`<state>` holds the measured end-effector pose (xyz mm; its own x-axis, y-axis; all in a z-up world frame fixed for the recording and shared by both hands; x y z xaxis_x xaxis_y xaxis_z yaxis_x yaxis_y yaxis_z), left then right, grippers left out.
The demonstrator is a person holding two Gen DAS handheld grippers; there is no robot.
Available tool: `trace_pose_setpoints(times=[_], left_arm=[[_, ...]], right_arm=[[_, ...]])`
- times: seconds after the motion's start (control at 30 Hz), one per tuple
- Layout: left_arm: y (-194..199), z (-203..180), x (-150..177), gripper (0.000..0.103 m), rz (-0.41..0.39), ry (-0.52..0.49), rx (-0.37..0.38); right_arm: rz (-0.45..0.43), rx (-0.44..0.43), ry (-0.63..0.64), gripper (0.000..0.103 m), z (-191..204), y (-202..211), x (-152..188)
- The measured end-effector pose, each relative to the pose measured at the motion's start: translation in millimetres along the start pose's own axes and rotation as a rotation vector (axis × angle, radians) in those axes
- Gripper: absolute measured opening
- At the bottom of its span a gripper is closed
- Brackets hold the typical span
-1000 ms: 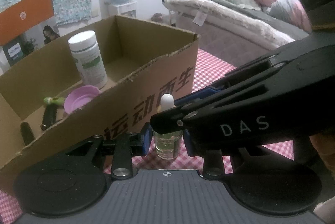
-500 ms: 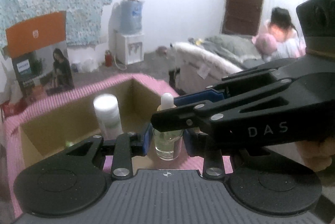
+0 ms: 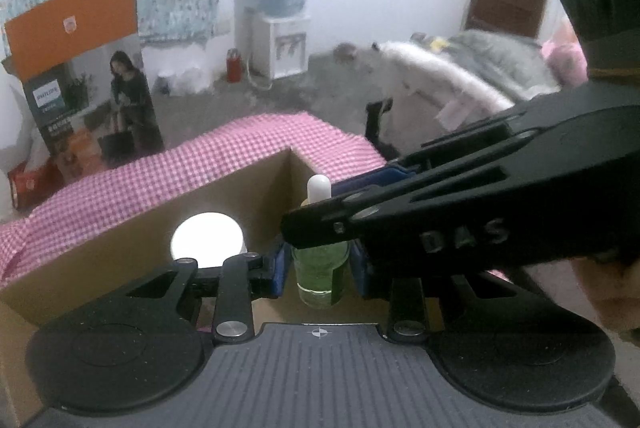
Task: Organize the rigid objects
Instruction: 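Lift the dropper bottle and lower it into the box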
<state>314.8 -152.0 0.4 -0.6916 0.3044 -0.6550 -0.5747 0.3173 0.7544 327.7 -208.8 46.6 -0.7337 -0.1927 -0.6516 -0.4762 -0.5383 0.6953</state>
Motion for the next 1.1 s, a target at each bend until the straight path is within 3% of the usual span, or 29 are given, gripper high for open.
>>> trace_pose_setpoints(times=[0.43, 0.93, 1.1], left_arm=[[-40.1, -1.0, -3.5, 0.031, 0.095, -0.006, -0.054], [-55.4, -2.7, 1.3, 0.032, 0.13, -0.038, -0.119], [-53.0, -4.8, -1.7, 0.033, 0.108, -0.057, -0.149]], right_arm=[[0.057, -0.002, -0.021, 0.023, -47.3, -51.0, -8.6], [0.056, -0.003, 0.012, 0.023, -51.6, -67.1, -10.7], [0.051, -0.004, 0.007, 0.023, -52.5, -66.2, -10.6]])
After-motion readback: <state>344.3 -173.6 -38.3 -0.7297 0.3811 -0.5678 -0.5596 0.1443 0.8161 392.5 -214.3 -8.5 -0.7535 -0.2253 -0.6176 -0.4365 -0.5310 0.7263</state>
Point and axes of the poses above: each gripper's, at about its wrist camera, not at the fingertips, and y roughly against the way its jaws point, z to its left, x to its underside, the point moved 5 cm from there along -y, roughly the way its jaws point, and after that the axes turned 5 degrees about z, right-handed, at the moved point
